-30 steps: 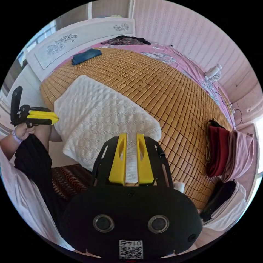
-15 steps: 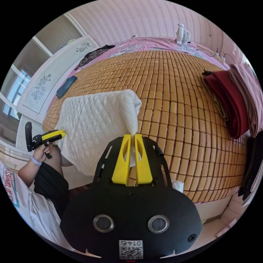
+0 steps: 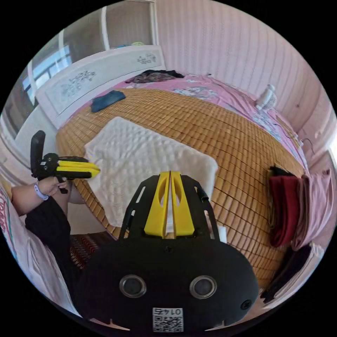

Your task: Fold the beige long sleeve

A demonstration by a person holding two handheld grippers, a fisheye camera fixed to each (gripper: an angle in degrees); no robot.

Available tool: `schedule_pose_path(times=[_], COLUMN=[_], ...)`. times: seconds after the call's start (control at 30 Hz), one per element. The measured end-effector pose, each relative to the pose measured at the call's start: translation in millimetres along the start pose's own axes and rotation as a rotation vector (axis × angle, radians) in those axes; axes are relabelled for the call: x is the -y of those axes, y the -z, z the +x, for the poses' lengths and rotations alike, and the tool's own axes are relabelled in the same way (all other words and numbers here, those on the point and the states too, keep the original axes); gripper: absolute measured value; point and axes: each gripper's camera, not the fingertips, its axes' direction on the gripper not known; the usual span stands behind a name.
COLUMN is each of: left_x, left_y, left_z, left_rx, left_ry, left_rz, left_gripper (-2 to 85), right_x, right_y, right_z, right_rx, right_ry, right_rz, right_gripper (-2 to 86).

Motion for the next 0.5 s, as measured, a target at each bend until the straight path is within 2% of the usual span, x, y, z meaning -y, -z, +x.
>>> schedule_pose_path(times=[0.07,0.13,0.23,0.33,0.4,0.5], left_x=[-3.8,-9.9,-24.1,-32.4,-41.0,-36.9], left_y=[-22.3,-39.7,-43.2,-45.1,-47.3,-52.3], left_z=[15.0,22.4,32.7,39.9,45.0,50.2], left_rx=[-0.017,-0.024,-0.019,0.006,0.027,0.039], left_ry=[-0.035,-0.018,-0.075,-0.131,-0.145,-0.177], left_rz=[-0.081,-0.162,-0.1,-0.066,-0.02,-0.048], left_gripper=[-0.9,-1.0,-1.0,-1.0,-1.0,-1.0], right_x=[48.3,85.3,148.5,193.1,210.5,236.3], right_y=[-42.7,-70.8,-120.7,-197.3,-213.1,-237.7], right_z=[-47.6,-81.1,-119.2,-145.3,-156.8,-173.3], right_rx=[0.126,0.096,0.004,-0.05,-0.07,-0.107], right_ry=[0.192,0.315,0.445,0.564,0.618,0.662], right_rz=[-0.126,-0.161,-0.25,-0.567,-0.594,-0.707], right_gripper=[-0.2,-0.3,-0.3,-0.4,-0.4,-0.4])
